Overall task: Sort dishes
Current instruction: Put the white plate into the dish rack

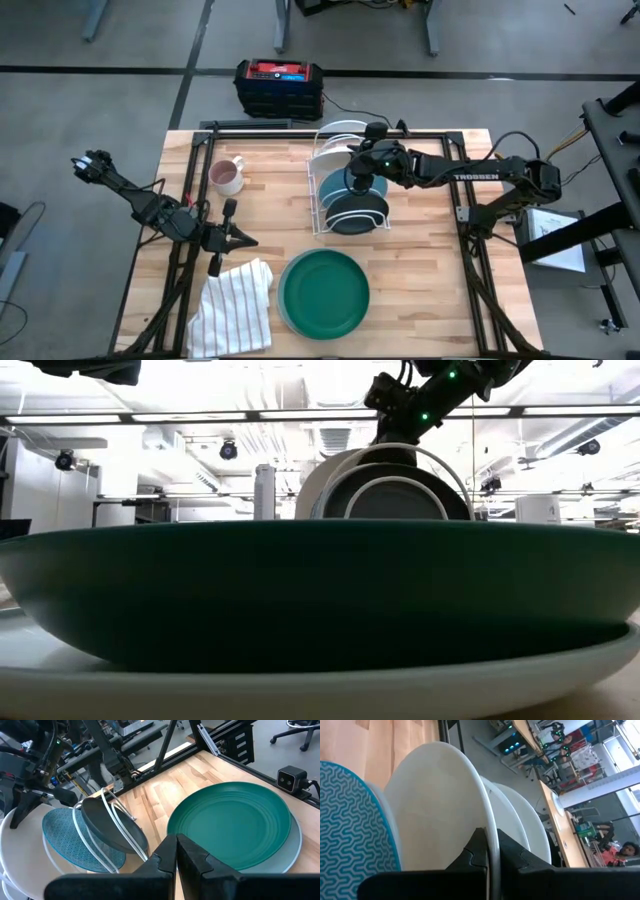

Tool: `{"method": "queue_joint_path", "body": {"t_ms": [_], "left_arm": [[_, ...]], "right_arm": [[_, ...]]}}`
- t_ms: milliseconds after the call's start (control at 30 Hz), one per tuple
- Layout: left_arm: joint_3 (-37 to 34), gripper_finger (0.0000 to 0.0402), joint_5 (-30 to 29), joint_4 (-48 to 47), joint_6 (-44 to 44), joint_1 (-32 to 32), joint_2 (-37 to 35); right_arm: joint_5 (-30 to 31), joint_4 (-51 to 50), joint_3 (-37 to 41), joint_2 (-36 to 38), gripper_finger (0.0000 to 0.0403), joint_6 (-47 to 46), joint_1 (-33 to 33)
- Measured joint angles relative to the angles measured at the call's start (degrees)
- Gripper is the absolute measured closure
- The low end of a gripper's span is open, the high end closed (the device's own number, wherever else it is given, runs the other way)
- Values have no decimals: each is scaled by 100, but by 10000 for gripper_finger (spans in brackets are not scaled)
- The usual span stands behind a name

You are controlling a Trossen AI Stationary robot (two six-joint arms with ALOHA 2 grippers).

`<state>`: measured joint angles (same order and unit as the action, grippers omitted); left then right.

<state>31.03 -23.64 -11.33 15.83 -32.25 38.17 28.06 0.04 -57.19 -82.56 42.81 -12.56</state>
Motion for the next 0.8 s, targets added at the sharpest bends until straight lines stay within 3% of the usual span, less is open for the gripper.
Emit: {"method": "queue_joint_path", "body": {"t_ms": [800], "left_arm": [[0, 401, 2, -2, -6, 0, 0]], "right_arm": [[-335, 97, -7, -339, 403, -289, -169]]}}
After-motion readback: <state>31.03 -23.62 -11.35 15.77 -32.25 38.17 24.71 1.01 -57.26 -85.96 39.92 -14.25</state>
